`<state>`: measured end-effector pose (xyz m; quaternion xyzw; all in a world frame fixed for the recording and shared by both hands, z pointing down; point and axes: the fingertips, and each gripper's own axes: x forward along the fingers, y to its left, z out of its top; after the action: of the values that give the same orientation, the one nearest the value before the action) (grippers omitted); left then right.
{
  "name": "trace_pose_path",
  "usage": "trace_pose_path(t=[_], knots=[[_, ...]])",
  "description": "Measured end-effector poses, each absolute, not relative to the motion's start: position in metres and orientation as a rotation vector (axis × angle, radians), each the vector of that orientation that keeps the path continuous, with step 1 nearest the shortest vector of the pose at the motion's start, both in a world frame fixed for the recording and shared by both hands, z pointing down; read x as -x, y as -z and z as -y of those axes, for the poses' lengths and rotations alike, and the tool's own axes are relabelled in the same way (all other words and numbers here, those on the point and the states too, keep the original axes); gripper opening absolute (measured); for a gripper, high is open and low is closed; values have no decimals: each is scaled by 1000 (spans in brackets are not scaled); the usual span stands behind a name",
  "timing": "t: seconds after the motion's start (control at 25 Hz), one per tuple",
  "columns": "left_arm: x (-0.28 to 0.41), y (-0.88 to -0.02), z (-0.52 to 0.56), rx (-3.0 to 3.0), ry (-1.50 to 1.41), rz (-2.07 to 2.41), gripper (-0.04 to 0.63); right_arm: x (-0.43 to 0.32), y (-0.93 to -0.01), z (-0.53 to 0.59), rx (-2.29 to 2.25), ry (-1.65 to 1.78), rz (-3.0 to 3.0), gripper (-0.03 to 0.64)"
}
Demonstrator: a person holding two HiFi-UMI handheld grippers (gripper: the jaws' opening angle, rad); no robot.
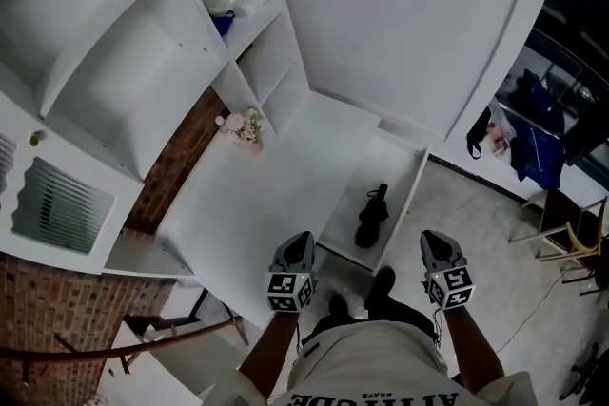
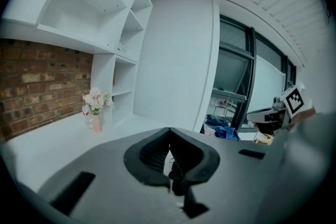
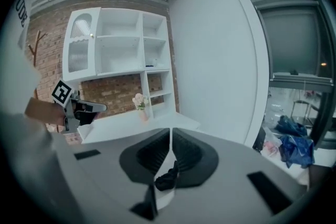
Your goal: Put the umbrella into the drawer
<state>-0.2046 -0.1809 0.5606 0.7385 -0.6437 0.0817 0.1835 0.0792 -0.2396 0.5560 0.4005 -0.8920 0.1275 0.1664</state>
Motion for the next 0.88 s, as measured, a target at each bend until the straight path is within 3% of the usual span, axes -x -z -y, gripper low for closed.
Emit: trace_pose_path(t=[0.88], knots=[[205,-498,137,-2361,-147,1715,26,-103,-501,162,-1405,-262,2553,35]])
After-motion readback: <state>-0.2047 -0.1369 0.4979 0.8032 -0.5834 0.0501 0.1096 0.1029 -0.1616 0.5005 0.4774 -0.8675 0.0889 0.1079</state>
